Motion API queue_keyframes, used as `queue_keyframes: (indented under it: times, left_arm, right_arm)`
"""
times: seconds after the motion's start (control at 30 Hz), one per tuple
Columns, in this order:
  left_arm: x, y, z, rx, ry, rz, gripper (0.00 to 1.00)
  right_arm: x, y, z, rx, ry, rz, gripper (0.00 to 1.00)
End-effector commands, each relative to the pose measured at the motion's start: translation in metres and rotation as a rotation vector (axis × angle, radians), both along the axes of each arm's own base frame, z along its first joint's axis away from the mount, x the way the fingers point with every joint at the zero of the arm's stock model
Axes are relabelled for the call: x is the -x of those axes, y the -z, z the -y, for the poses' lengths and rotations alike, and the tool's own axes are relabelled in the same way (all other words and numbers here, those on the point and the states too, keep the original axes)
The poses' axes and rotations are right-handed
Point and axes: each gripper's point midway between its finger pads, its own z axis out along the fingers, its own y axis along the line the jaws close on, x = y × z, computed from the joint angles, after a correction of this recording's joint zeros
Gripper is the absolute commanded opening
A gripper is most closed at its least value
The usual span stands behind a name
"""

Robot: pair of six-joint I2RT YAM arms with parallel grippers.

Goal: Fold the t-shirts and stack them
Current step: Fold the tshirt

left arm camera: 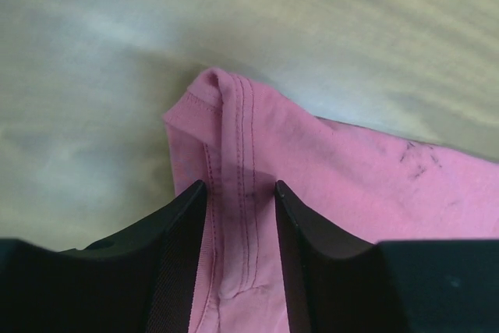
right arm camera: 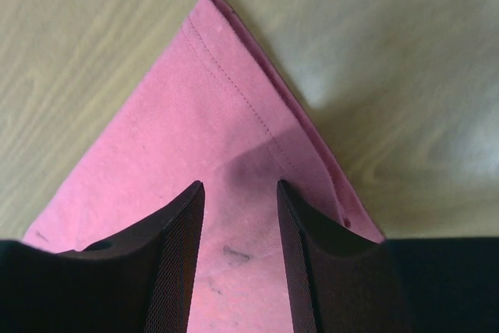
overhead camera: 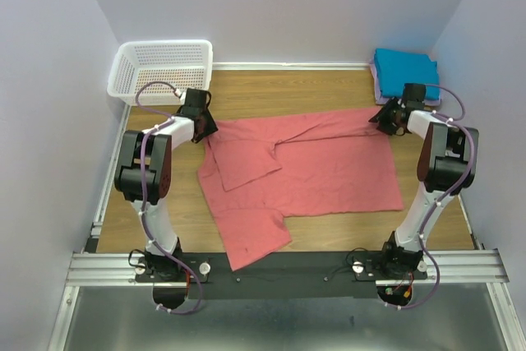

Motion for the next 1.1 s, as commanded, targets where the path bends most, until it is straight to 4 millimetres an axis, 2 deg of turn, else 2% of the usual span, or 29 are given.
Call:
queue_keyframes:
  times: [0.0, 0.1, 0.13, 0.2, 0.23, 0.27, 0.3, 0.33, 0.37, 0.4, 0.43, 0.5, 0.53, 0.57, 0.6, 0.63, 0.7, 0.73, 0.77, 0.8, 0.83, 0.87, 0.93, 1.0, 1.03, 1.07]
  left_arm:
    - [-0.013, 0.013, 0.011, 0.028, 0.047, -0.037, 0.47]
    - [-0.027, 0.011, 0.014, 0.030, 0.048, -0.033, 0.47]
    - [-0.032, 0.005, 0.015, 0.032, 0.048, -0.017, 0.47]
    - [-0.034, -0.004, 0.014, 0.027, 0.041, -0.004, 0.48]
    - [-0.034, -0.017, 0.013, 0.030, 0.040, 0.022, 0.49]
    - [-0.034, -0.025, 0.013, 0.031, 0.038, 0.034, 0.50]
    - [-0.032, -0.031, 0.013, 0.034, 0.038, 0.043, 0.51]
    - [-0.028, -0.049, 0.015, 0.040, 0.039, 0.072, 0.53]
    - [-0.024, -0.056, 0.014, 0.041, 0.037, 0.082, 0.55]
    - [-0.021, -0.066, 0.015, 0.043, 0.034, 0.100, 0.57]
    - [-0.011, -0.085, 0.016, 0.049, 0.035, 0.134, 0.58]
    - [0.003, -0.100, 0.023, 0.055, 0.046, 0.159, 0.61]
    - [0.017, -0.114, 0.022, 0.046, 0.039, 0.186, 0.63]
    - [0.031, -0.115, 0.028, 0.037, 0.050, 0.170, 0.63]
    - [0.052, -0.118, 0.027, 0.030, 0.017, 0.160, 0.64]
    - [0.073, -0.116, 0.025, 0.034, 0.007, 0.150, 0.64]
    - [0.102, -0.105, 0.027, 0.037, -0.007, 0.101, 0.64]
    - [0.123, -0.099, 0.033, 0.051, 0.000, 0.087, 0.64]
    - [0.135, -0.094, 0.035, 0.060, -0.001, 0.065, 0.64]
    - [0.147, -0.089, 0.039, 0.069, 0.007, 0.045, 0.64]
    - [0.169, -0.078, 0.044, 0.076, 0.036, -0.003, 0.64]
    - [0.179, -0.072, 0.048, 0.094, 0.030, -0.029, 0.64]
    - [0.201, -0.060, 0.048, 0.093, 0.035, -0.095, 0.64]
    - [0.217, -0.050, 0.050, 0.092, 0.024, -0.138, 0.65]
    - [0.226, -0.042, 0.049, 0.083, 0.023, -0.171, 0.65]
    - [0.230, -0.038, 0.051, 0.086, 0.021, -0.191, 0.65]
  right_arm:
    - [0.004, 0.036, 0.014, 0.019, 0.001, -0.090, 0.51]
    - [-0.005, 0.031, 0.013, 0.015, -0.020, -0.067, 0.52]
    - [-0.007, 0.027, 0.012, 0.018, -0.033, -0.058, 0.52]
    - [-0.010, 0.010, 0.012, 0.026, -0.047, -0.019, 0.54]
    - [-0.011, 0.003, 0.012, 0.034, -0.050, -0.004, 0.54]
    - [-0.013, -0.018, 0.013, 0.051, -0.055, 0.037, 0.55]
    - [-0.007, -0.022, 0.013, 0.057, -0.055, 0.037, 0.57]
    - [-0.005, -0.032, 0.013, 0.067, -0.059, 0.055, 0.58]
    - [-0.003, -0.053, 0.013, 0.077, -0.059, 0.094, 0.59]
    - [0.006, -0.057, 0.010, 0.075, -0.063, 0.087, 0.61]
    - [0.012, -0.062, 0.008, 0.078, -0.070, 0.091, 0.62]
    - [0.025, -0.074, 0.001, 0.087, -0.096, 0.097, 0.65]
    - [0.042, -0.080, -0.007, 0.100, -0.107, 0.084, 0.65]
    - [0.051, -0.084, -0.012, 0.107, -0.112, 0.082, 0.66]
    - [0.074, -0.083, -0.018, 0.134, -0.116, 0.039, 0.66]
    - [0.083, -0.096, -0.026, 0.154, -0.132, 0.058, 0.66]
    - [0.106, -0.089, -0.034, 0.188, -0.173, 0.021, 0.66]
    - [0.120, -0.085, -0.040, 0.219, -0.191, -0.014, 0.66]
    - [0.128, -0.094, -0.043, 0.239, -0.200, 0.001, 0.66]
    - [0.137, -0.092, -0.045, 0.251, -0.215, -0.011, 0.67]
    - [0.154, -0.083, -0.043, 0.272, -0.216, -0.061, 0.67]
    - [0.161, -0.089, -0.042, 0.282, -0.215, -0.046, 0.67]
    - [0.179, -0.082, -0.040, 0.290, -0.217, -0.078, 0.67]
    - [0.185, -0.089, -0.048, 0.253, -0.224, -0.045, 0.68]
    - [0.188, -0.088, -0.062, 0.219, -0.266, -0.040, 0.67]
    - [0.191, -0.088, -0.065, 0.205, -0.277, -0.042, 0.67]
